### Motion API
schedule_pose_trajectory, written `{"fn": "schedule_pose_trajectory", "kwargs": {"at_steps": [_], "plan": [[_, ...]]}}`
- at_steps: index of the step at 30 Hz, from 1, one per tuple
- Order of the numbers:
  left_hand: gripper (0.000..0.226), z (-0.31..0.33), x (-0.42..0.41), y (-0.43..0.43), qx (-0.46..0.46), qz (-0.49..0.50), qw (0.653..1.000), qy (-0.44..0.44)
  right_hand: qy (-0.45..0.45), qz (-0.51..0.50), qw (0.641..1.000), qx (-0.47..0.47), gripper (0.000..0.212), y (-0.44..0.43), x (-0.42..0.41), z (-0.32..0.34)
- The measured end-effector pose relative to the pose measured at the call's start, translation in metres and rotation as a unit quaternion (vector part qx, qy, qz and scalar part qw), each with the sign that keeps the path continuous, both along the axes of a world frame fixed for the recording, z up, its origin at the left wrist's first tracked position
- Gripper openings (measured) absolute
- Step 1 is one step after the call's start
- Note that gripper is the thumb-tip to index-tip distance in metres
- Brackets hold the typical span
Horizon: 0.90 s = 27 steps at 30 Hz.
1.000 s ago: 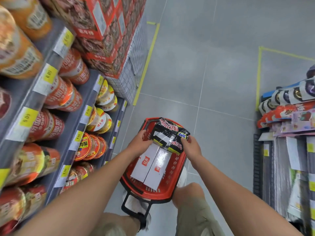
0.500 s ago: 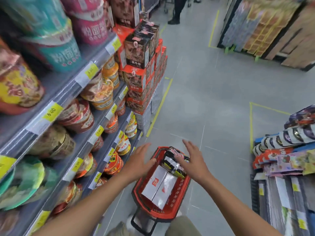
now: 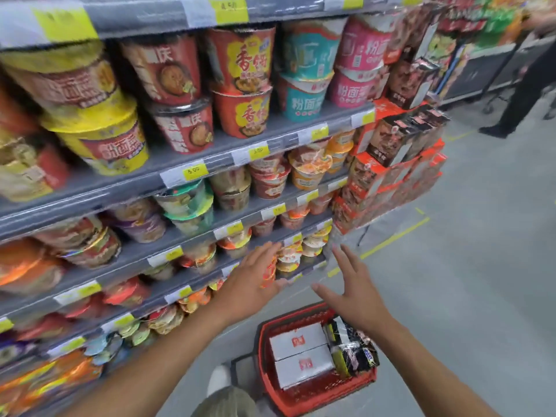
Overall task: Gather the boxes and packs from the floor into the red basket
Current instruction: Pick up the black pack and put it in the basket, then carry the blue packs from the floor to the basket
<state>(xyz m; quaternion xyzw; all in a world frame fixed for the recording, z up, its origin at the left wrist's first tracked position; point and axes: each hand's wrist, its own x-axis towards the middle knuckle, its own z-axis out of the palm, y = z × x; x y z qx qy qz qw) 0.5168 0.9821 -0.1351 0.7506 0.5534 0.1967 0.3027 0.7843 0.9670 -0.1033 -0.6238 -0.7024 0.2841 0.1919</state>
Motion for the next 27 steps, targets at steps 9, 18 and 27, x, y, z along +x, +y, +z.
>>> {"fn": "schedule_pose_trajectory", "kwargs": {"at_steps": [9, 18, 27], "plan": [[0.076, 0.034, -0.080, -0.119, 0.027, 0.211, 0.977, 0.015, -0.016, 0.210, 0.977, 0.034, 0.094, -0.013, -0.101, 0.026], [0.077, 0.040, -0.179, -0.287, 0.053, 0.398, 0.916, 0.004, 0.005, 0.390, 0.920, 0.029, 0.093, -0.090, -0.250, 0.036], [0.078, 0.038, -0.272, -0.519, 0.070, 0.544, 0.836, 0.026, 0.016, 0.525, 0.850, 0.033, 0.095, -0.249, -0.409, 0.035]]}}
